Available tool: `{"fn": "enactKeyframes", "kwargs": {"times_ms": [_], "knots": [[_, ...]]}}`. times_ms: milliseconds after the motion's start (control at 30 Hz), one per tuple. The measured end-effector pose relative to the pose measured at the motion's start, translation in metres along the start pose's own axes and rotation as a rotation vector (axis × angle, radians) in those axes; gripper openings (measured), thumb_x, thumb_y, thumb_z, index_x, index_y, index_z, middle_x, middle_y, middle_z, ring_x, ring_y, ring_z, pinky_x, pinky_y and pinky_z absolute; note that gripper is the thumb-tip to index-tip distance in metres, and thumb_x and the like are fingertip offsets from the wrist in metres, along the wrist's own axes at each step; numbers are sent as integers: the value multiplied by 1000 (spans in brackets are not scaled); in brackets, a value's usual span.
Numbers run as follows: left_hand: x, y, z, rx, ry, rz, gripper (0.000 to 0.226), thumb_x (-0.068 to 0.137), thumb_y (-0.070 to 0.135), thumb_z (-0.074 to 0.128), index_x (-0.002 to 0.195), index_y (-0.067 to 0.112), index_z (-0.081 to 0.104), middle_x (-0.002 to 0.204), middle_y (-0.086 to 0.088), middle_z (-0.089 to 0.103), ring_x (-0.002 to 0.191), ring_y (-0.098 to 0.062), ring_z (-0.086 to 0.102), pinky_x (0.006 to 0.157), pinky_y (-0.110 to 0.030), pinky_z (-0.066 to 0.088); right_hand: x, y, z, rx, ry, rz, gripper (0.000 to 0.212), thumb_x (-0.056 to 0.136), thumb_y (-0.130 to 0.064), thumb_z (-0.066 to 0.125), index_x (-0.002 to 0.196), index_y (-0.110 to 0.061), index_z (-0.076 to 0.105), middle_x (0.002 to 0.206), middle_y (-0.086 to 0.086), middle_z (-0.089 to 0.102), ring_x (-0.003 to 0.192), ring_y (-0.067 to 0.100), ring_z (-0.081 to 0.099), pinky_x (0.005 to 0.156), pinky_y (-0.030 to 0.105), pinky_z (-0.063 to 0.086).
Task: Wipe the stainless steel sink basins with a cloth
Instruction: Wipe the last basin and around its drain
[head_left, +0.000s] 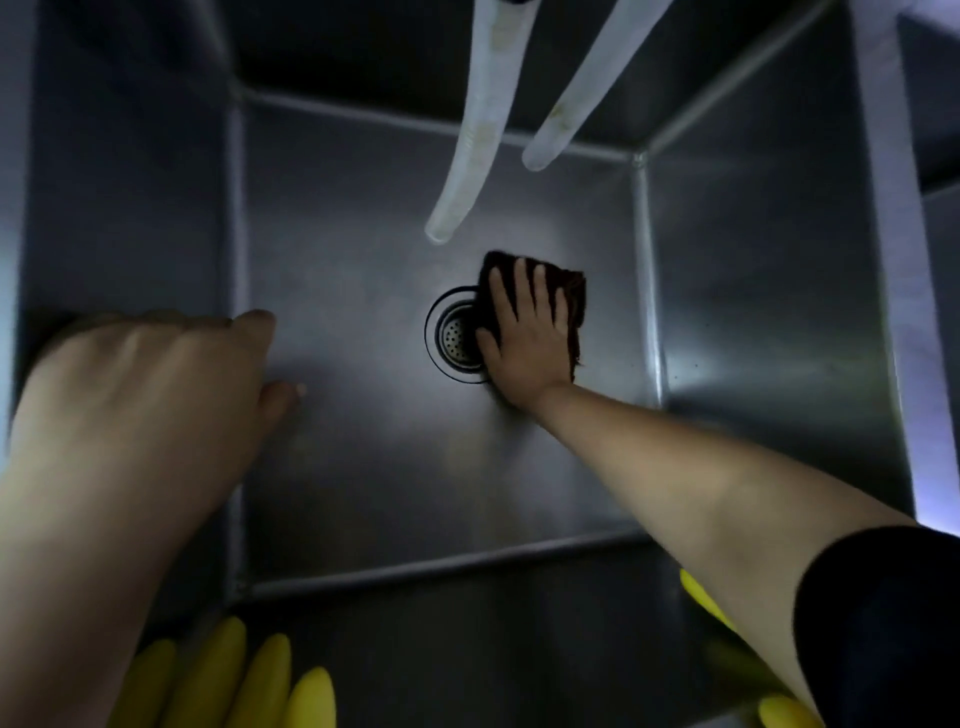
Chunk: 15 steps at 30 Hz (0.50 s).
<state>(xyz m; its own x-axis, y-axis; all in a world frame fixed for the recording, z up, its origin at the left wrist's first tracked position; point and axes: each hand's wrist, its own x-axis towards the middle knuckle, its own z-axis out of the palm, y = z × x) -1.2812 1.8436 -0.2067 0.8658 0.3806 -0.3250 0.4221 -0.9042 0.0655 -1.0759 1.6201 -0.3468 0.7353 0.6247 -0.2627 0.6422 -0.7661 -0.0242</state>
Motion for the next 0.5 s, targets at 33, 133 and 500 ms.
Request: {"fn": "enactKeyframes", "kwargs": {"times_ms": [33, 133, 500], "knots": [[-1, 2, -1, 22, -18, -13, 50, 69, 51, 50, 93, 8, 56, 68, -25, 62, 60, -39, 61, 63, -48, 51, -8, 11, 1, -23, -22, -110, 69, 91, -41, 38, 152, -22, 13, 159, 11, 9, 147, 30, 3, 117, 47, 2], [-6, 12, -8, 55, -32, -38, 44, 70, 40, 67, 100, 8, 61, 78, -21, 65, 67, -40, 62, 63, -47, 53, -6, 47, -6, -82, -75, -329, 68, 89, -37, 40, 151, -21, 19, 159, 9, 13, 147, 28, 6, 118, 45, 6], [-12, 21, -24, 174, 96, -27, 44, 87, 51, 47, 122, 25, 47, 108, 0, 63, 99, -26, 60, 64, -31, 38, 60, 122, -61, -129, -190, 50, 69, 95, -15, 41, 151, -7, 2, 158, 17, -6, 147, 28, -5, 118, 29, -3]]}}
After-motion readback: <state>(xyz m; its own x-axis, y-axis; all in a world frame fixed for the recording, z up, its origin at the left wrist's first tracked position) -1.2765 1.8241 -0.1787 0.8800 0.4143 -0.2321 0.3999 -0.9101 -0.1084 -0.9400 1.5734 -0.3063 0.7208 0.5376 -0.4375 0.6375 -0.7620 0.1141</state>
